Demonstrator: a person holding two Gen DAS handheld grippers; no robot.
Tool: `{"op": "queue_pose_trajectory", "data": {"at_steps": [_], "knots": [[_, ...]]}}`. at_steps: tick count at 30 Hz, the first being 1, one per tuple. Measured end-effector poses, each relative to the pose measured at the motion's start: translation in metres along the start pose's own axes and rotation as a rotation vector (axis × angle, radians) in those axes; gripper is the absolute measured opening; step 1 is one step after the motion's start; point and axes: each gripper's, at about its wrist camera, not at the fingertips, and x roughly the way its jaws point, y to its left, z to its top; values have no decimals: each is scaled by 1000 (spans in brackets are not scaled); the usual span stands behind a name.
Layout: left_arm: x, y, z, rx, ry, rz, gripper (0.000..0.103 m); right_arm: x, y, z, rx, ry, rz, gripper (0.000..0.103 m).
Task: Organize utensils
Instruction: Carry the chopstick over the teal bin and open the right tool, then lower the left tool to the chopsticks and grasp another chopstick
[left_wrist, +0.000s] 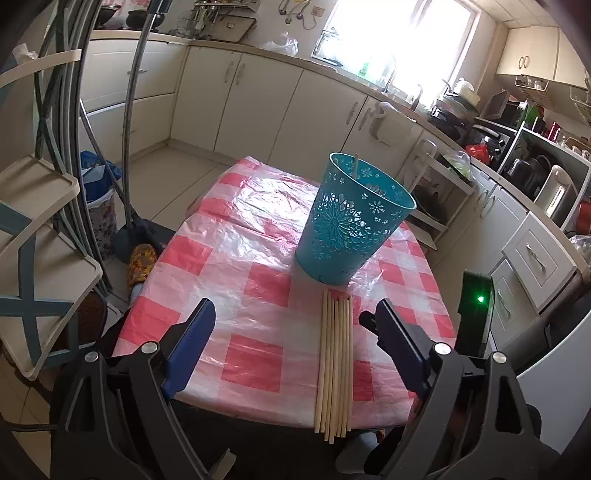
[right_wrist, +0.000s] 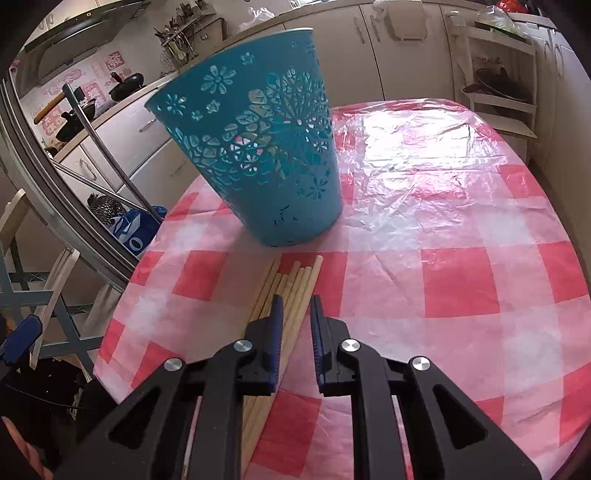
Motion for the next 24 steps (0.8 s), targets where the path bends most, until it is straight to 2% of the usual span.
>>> {"op": "queue_pose_trajectory", "data": {"at_steps": [9,13,17,22,24], "knots": [[7,5,-1,-11,18,10,86,19,12,-2,-77,33,-93,15],[8,5,-2,-11,22,14,86,19,6,-2,-89,47,-101,13],[11,4,-3,-3,31,20,86,17,8,-4,-156,64,-112,13],[29,-4,-7,69,90,42,87,16,10,-4,-279,110,-100,13],[46,-11,-10,120,125,65,87,15,4,-1,-281,118,-94,13]]}}
